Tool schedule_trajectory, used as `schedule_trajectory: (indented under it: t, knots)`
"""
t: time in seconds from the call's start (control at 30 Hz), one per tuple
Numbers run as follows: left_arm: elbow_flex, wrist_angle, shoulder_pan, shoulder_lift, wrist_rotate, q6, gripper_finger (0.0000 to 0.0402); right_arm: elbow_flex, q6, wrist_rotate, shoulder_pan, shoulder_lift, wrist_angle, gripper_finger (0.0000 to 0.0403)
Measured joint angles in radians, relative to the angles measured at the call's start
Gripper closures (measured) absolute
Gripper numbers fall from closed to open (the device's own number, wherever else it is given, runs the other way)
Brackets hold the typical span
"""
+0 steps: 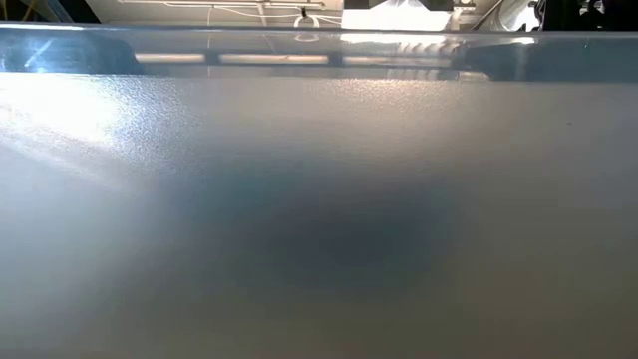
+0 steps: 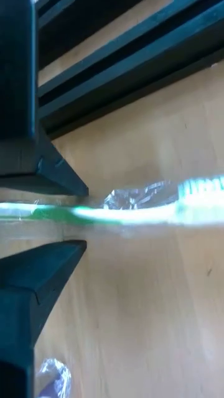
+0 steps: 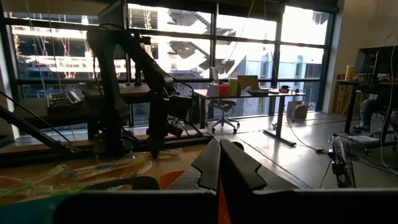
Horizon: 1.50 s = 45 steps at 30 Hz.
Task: Pick & Place Toothbrushes
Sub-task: Put the green toothbrush into the green bin
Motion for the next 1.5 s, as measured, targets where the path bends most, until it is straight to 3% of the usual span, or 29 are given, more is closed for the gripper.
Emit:
schedule_trajectory:
  t: [0.23, 0.4, 0.87, 1.3, 1.5]
  knots:
    - [-0.001, 0.006, 0.0, 0.001, 0.007, -0.001, 0.0353, 0.0, 0.0, 0.0, 0.0, 0.0, 0.0, 0.0398]
    - [0.013, -0.008, 0.0, 0.002, 0.007, 0.015, 0.038, 0.0, 0.0, 0.0, 0.0, 0.0, 0.0, 0.0398]
    - [0.159, -0.035, 0.0, 0.003, 0.0, 0.126, 0.0383, 0.0, 0.0, 0.0, 0.0, 0.0, 0.0, 0.0398]
    - [0.433, -0.097, -0.006, 0.003, 0.139, 0.294, 0.0384, 0.0, -0.003, 0.0, 0.0, 0.0, 0.0, 0.0398]
    - [0.51, -0.045, -0.104, 0.002, 0.214, 0.325, 0.0384, 0.0, -0.003, 0.0, 0.0, 0.0, 0.0, 0.0398]
